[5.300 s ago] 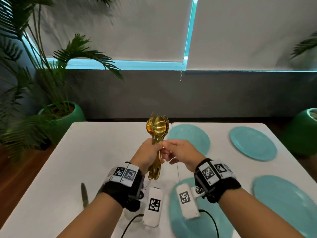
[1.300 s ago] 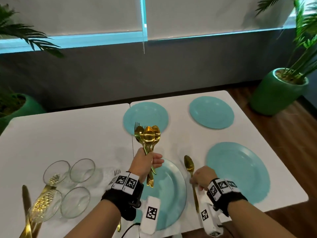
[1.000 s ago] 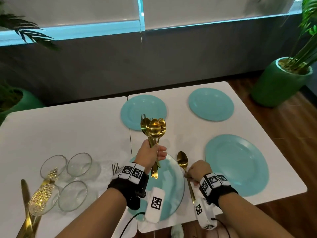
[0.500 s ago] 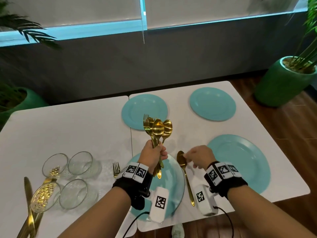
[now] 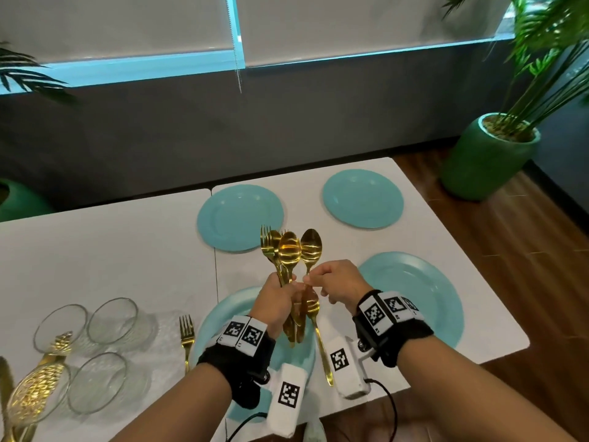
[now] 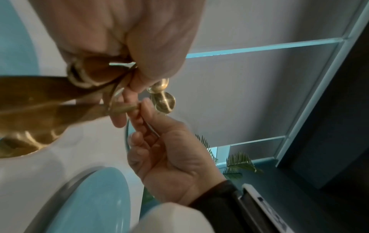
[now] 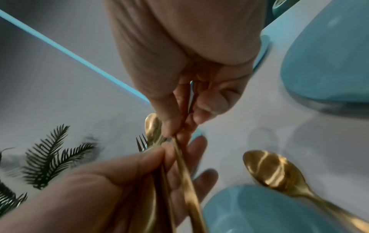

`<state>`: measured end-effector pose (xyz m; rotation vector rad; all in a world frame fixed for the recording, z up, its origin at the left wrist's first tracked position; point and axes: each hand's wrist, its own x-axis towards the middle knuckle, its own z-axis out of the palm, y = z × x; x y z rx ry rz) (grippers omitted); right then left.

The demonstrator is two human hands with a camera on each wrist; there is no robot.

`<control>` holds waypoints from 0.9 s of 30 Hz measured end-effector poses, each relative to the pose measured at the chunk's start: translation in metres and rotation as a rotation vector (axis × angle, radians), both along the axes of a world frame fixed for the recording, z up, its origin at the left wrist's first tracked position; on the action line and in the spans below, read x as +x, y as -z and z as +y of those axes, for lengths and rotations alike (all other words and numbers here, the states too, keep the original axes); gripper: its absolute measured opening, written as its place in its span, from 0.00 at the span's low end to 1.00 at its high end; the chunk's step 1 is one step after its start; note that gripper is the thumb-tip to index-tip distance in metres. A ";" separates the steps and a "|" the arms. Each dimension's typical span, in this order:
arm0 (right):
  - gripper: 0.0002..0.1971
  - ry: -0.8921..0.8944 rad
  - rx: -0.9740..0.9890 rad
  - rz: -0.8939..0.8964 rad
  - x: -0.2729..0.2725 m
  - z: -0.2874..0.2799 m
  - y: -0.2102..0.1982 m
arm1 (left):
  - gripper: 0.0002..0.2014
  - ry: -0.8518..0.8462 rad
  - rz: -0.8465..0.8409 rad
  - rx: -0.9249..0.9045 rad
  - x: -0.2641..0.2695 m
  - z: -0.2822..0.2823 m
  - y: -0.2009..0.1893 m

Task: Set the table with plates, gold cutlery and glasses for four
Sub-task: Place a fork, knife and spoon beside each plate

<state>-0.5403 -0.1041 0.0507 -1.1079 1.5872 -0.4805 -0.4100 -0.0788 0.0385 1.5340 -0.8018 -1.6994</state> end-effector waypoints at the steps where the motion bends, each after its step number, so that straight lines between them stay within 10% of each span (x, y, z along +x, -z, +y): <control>1: 0.05 0.008 -0.005 0.009 -0.008 -0.003 -0.001 | 0.05 0.010 0.011 -0.003 -0.004 -0.002 -0.003; 7: 0.11 0.113 -0.068 0.185 -0.107 -0.022 0.002 | 0.05 -0.055 0.038 0.008 -0.030 -0.019 -0.008; 16: 0.17 0.019 0.119 0.939 -0.258 -0.027 0.039 | 0.06 0.005 -0.027 0.055 -0.086 -0.042 -0.001; 27: 0.15 0.088 0.285 0.866 -0.286 -0.030 0.087 | 0.09 0.039 -0.038 0.063 -0.120 -0.053 0.007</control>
